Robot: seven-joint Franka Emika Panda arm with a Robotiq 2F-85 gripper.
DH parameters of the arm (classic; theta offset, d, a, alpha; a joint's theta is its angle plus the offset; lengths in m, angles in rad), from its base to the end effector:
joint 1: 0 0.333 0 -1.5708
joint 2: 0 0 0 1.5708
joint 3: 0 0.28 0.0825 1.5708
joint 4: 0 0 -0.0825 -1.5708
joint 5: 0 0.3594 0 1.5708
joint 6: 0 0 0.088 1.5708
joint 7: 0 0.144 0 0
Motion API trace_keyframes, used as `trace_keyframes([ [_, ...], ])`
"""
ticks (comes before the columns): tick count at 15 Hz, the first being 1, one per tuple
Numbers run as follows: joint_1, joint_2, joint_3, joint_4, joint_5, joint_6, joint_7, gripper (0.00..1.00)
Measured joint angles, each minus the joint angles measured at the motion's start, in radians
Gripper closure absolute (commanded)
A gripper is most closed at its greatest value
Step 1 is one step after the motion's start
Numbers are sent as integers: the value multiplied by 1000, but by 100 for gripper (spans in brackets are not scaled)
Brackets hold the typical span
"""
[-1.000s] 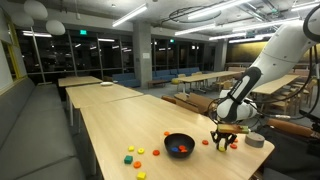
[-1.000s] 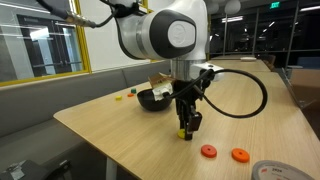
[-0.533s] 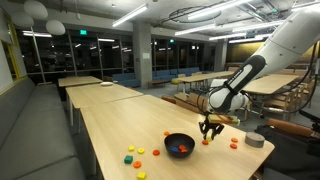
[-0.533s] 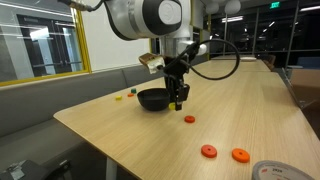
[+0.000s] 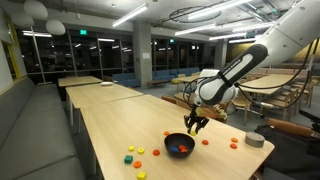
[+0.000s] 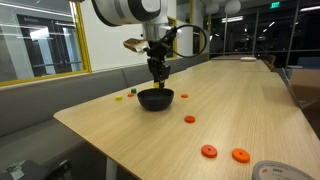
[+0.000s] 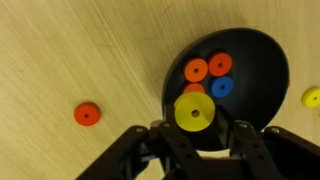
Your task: Put one yellow ring and three orange rings inside the black bowl
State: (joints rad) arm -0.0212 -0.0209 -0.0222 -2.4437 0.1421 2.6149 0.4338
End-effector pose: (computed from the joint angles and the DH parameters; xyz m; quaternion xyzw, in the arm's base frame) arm 0.4887 -0.0217 0.2739 -0.9511 0.2907 -0.0858 0.0594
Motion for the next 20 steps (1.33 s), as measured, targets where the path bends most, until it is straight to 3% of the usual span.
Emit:
trace_keyframes([
  [7,40,92,37,79,23,0,-19,73],
  [8,40,113,37,95,22,0,-19,32],
  [10,40,157,31,129,17,-1,-19,25],
  [13,39,210,14,173,4,-8,-19,2],
  [20,27,231,-71,230,-62,-116,-17,0],
])
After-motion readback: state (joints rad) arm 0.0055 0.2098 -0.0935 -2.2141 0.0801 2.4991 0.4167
